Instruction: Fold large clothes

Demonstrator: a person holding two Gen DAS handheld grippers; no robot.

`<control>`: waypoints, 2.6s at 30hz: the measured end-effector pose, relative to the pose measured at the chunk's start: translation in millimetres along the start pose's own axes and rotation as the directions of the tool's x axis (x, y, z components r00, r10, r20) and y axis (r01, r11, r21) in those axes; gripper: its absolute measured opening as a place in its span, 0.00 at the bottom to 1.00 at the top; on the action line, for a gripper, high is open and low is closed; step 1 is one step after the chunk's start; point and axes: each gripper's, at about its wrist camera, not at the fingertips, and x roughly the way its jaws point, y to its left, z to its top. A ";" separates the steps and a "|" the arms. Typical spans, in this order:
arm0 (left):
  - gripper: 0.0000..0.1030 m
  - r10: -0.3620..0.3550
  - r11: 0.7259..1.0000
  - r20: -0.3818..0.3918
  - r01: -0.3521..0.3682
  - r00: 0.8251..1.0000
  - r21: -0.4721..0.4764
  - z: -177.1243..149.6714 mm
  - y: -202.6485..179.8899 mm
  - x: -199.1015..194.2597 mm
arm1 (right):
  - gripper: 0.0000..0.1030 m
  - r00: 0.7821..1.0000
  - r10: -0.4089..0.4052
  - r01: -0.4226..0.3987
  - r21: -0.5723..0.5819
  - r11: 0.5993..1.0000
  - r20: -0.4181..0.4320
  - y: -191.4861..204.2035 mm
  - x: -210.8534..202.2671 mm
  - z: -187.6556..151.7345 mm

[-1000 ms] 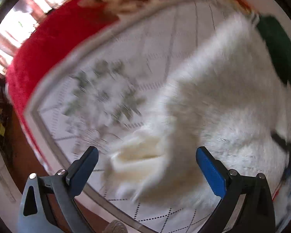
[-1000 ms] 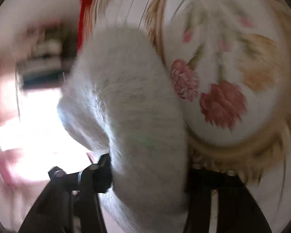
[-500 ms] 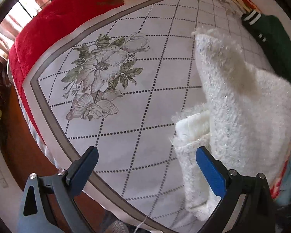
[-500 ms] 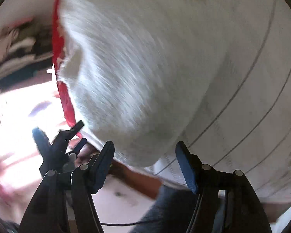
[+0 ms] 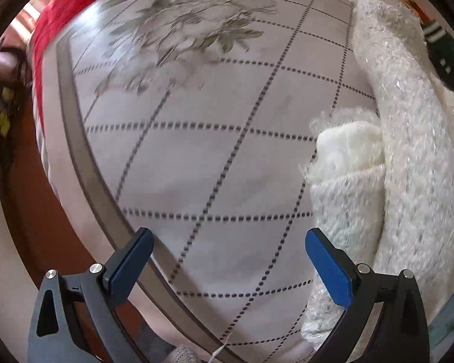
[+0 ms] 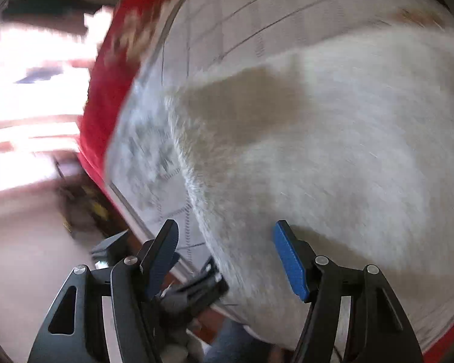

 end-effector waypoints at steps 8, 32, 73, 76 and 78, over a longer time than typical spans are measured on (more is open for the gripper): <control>0.99 -0.017 0.998 0.041 0.020 0.999 -0.062 -21.6 4.7 7.0 | 0.63 0.938 -0.341 0.319 -0.227 0.920 -0.062 31.7 60.1 1.8; 0.99 -0.032 0.999 0.039 0.030 0.999 0.032 -41.3 -8.9 13.4 | 0.24 0.998 -0.064 0.069 -0.258 0.964 0.026 16.7 -10.1 -66.2; 1.00 0.019 0.853 0.102 -0.069 0.995 0.517 -18.7 -164.5 -61.6 | 0.68 0.931 0.116 -0.272 0.446 0.852 0.347 -281.5 -97.7 -60.7; 1.00 0.023 0.852 0.088 -0.066 0.996 0.519 -17.1 -166.5 -59.6 | 0.68 0.939 0.008 -0.167 0.433 0.886 0.345 -272.5 -139.9 -79.5; 1.00 0.022 0.853 0.075 -0.058 0.997 0.519 -14.8 -165.0 -57.7 | 0.68 0.929 -0.012 -0.146 0.396 0.907 0.370 -237.6 -145.9 -94.4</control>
